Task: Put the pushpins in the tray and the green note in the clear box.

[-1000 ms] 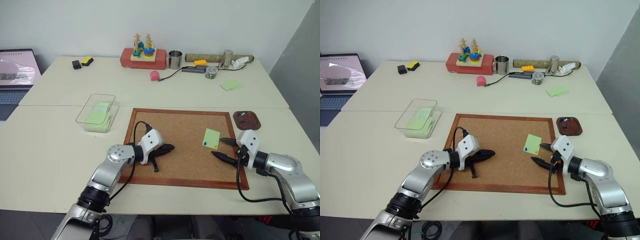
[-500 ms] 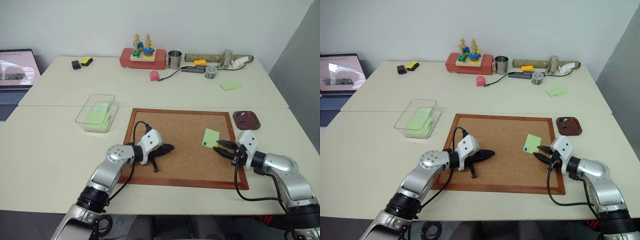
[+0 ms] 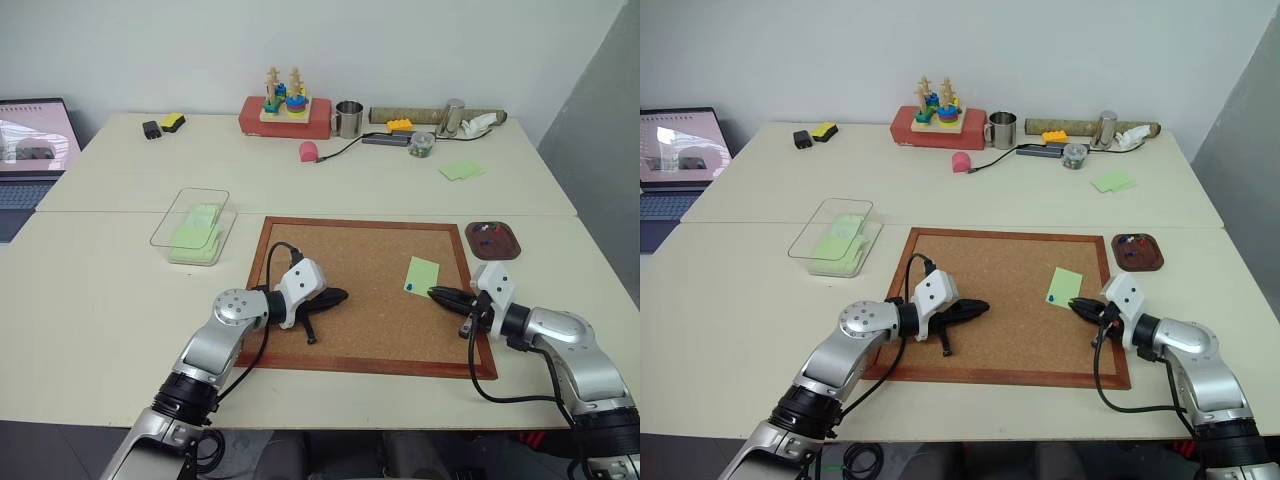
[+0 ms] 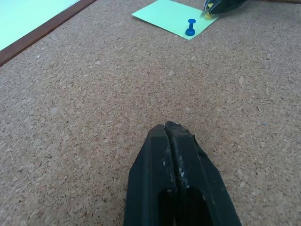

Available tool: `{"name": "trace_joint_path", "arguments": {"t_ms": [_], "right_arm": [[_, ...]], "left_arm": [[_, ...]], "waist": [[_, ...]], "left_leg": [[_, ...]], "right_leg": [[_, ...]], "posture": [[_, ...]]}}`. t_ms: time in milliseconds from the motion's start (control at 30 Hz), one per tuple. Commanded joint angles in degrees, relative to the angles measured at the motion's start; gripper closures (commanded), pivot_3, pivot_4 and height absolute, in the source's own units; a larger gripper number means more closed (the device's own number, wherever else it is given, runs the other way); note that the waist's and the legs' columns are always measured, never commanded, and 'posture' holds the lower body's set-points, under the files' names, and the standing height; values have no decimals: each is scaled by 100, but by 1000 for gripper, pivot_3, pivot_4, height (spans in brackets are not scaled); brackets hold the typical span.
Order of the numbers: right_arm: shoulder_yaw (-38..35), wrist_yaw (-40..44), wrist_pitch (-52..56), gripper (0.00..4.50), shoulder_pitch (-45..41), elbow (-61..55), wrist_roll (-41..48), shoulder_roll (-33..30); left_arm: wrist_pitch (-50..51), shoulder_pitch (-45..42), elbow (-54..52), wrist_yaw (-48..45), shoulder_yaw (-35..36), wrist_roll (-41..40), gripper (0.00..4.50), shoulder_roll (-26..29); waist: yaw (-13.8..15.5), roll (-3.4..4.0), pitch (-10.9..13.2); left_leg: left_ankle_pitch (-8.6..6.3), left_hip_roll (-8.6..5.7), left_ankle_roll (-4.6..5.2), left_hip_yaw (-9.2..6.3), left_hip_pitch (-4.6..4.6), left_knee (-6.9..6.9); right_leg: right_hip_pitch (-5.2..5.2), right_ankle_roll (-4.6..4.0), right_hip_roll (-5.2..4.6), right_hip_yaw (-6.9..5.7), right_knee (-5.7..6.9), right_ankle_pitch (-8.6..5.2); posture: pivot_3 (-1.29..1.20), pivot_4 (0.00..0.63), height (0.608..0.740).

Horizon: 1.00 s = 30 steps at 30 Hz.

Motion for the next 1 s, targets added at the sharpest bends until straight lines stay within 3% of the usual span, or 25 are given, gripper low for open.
{"name": "trace_joint_path", "arguments": {"t_ms": [33,633,767,1000], "right_arm": [[-224,70,34,4446,-57,-585,348,-34],[-607,-88,728,4446,-89,-980,989,-131],[-906,-470,780,4446,-349,-603,956,-88],[-1136,-1683,504,4446,-1112,860,47,-129]], "left_arm": [[136,198,139,-128,-246,170,4500,77],[151,237,130,-141,-302,197,4500,84],[157,252,109,-135,-300,192,4500,82],[142,249,111,-137,-321,195,4500,65]], "waist": [[0,0,0],[0,0,0],[1,0,0],[-3,-1,-3]], "left_leg": [[0,0,0,0,0,0],[0,0,0,0,0,0],[0,0,0,0,0,0],[0,0,0,3,-1,-3]], "right_leg": [[0,0,0,0,0,0],[1,2,0,0,-2,-2],[1,1,0,0,-2,-1],[-3,-11,1,2,-2,6]], "posture": [[0,150,740],[0,150,740],[0,150,740],[0,150,740]]}}
